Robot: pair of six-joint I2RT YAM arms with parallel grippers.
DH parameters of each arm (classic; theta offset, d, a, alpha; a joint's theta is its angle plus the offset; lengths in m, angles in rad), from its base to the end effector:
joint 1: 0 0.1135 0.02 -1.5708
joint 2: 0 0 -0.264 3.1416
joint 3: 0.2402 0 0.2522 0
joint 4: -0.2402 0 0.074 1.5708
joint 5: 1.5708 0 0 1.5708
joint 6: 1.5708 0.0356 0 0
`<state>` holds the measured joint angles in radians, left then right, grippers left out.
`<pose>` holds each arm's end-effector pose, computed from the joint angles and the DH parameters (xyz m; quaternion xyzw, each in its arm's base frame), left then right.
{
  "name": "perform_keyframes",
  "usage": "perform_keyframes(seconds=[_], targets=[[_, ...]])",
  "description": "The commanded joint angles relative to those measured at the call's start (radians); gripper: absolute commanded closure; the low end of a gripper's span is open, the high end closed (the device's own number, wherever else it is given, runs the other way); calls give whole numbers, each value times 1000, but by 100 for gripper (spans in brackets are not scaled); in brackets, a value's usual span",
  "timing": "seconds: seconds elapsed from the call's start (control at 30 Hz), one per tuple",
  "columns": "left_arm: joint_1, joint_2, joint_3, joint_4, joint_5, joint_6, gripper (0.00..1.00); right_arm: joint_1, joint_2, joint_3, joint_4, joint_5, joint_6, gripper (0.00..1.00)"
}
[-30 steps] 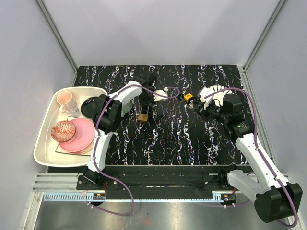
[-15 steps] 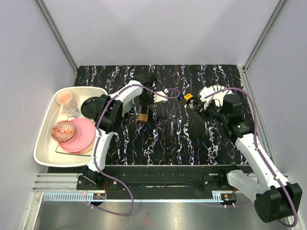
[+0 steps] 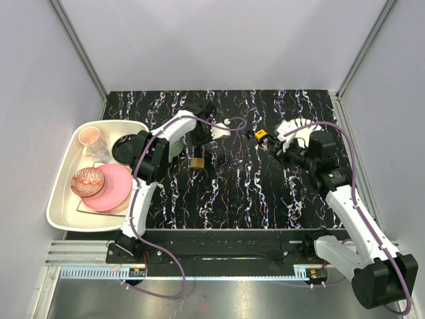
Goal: Unlock with the key
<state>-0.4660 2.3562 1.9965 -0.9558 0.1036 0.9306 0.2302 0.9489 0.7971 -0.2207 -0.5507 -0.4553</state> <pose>0.4314 -0.2211 0.1642 0.6419 0.7544 -0.0207 0.1355 0.2047 0.0671 0.3124 -0.4115 0.6970 0.1622 0.5645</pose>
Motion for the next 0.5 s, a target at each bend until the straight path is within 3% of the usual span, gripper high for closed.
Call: perform_keyframes(seconds=[0.0,0.47], targets=[[10,-58,31,22,-27,-114,100,-8,-21,-7,50,-26,7,100],[12,-195,16,106,-100,-378,100,-14,-32,-9,50,-40,14,100]])
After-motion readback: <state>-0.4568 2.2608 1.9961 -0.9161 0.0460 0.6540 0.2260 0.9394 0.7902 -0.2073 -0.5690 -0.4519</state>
